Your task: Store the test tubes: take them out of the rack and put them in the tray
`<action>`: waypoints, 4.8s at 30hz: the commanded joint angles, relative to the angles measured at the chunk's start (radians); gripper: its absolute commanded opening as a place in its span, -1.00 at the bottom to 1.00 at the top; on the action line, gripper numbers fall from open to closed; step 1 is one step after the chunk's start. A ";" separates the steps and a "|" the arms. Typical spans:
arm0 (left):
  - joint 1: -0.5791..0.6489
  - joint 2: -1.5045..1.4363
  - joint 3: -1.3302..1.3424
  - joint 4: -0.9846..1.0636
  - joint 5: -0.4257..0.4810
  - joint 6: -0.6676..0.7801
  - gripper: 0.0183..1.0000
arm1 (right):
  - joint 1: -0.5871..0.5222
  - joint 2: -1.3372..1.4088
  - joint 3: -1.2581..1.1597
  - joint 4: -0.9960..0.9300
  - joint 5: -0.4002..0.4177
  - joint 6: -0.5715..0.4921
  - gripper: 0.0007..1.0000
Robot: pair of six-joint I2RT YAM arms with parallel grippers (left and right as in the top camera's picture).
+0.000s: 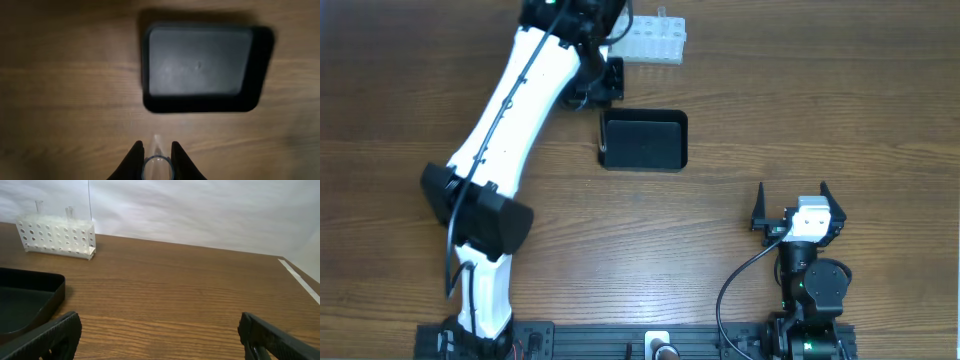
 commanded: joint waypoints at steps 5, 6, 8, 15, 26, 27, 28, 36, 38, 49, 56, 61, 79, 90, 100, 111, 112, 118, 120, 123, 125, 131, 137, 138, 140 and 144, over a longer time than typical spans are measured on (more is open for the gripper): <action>0.000 0.166 0.211 -0.047 0.051 -0.014 -0.96 | 0.006 -0.008 -0.005 -0.003 -0.009 0.005 0.98; 0.000 0.180 0.227 -0.046 0.057 -0.014 -0.96 | 0.006 -0.008 -0.005 -0.003 -0.009 0.005 0.98; 0.001 0.204 0.240 -0.046 0.061 -0.014 -0.96 | 0.006 -0.008 -0.005 -0.003 -0.009 0.005 0.99; 0.001 0.271 0.240 -0.040 0.064 -0.014 -0.96 | 0.006 -0.008 -0.005 -0.003 -0.009 0.005 0.99; 0.003 0.347 0.243 0.000 0.064 -0.014 -0.92 | 0.006 -0.008 -0.005 -0.003 -0.009 0.005 0.99; 0.005 0.352 0.243 0.003 0.064 -0.014 -0.92 | 0.006 -0.008 -0.005 -0.003 -0.009 0.005 0.99; 0.005 0.358 0.243 0.006 0.064 -0.014 -0.92 | 0.006 -0.008 -0.005 -0.003 -0.009 0.005 0.99; 0.014 0.401 0.243 0.014 0.064 -0.014 -0.92 | 0.006 -0.008 -0.005 -0.003 -0.009 0.005 0.98; 0.018 0.406 0.243 0.019 0.064 -0.014 -0.92 | 0.006 -0.008 -0.005 -0.003 -0.009 0.005 0.98; 0.035 0.436 0.243 0.027 0.063 -0.013 -0.92 | 0.006 -0.008 -0.005 -0.003 -0.009 0.005 0.99; 0.035 0.466 0.243 0.034 0.064 -0.013 -0.92 | 0.006 -0.008 -0.005 -0.003 -0.009 0.005 0.99; 0.035 0.472 0.243 0.055 0.064 -0.013 -0.92 | 0.006 -0.008 -0.005 -0.003 -0.009 0.005 0.99; 0.035 0.473 0.243 0.089 0.060 -0.010 -0.52 | 0.006 -0.008 -0.005 -0.003 -0.009 0.005 0.98; 0.031 0.461 0.315 0.031 0.068 -0.010 -0.54 | 0.006 -0.008 -0.005 -0.003 -0.009 0.005 0.98; 0.027 0.311 0.430 0.151 -0.004 -0.010 -0.24 | 0.006 -0.008 -0.005 -0.003 -0.009 0.005 0.99; 0.029 0.282 0.430 0.443 -0.253 0.073 0.35 | 0.006 -0.008 -0.005 -0.003 -0.009 0.005 0.98; 0.031 0.284 0.430 0.469 -0.259 0.098 0.35 | 0.006 -0.008 -0.005 -0.003 -0.009 0.005 0.99; 0.055 0.327 0.430 0.595 -0.262 0.150 0.35 | 0.006 -0.008 -0.005 -0.003 -0.009 0.005 0.98; 0.062 0.343 0.430 0.621 -0.262 0.150 0.35 | 0.006 -0.008 -0.005 -0.003 -0.009 0.005 0.99; 0.070 0.369 0.430 0.652 -0.257 0.153 0.34 | 0.006 -0.008 -0.005 -0.003 -0.009 0.005 0.98; 0.071 0.389 0.430 0.671 -0.227 0.183 0.35 | 0.006 -0.008 -0.005 -0.003 -0.009 0.005 0.98; 0.070 0.430 0.430 0.687 -0.209 0.202 0.35 | 0.006 -0.008 -0.005 -0.003 -0.009 0.005 0.99; 0.070 0.460 0.430 0.721 -0.179 0.201 0.34 | 0.006 -0.008 -0.005 -0.003 -0.009 0.005 0.99; 0.070 0.467 0.430 0.726 -0.175 0.202 0.34 | 0.006 -0.008 -0.005 -0.003 -0.009 0.005 0.99; 0.070 0.473 0.430 0.731 -0.175 0.201 0.34 | 0.006 -0.008 -0.005 -0.003 -0.009 0.005 0.99; 0.071 0.481 0.430 0.748 -0.175 0.202 0.34 | 0.006 -0.008 -0.005 -0.003 -0.009 0.005 0.99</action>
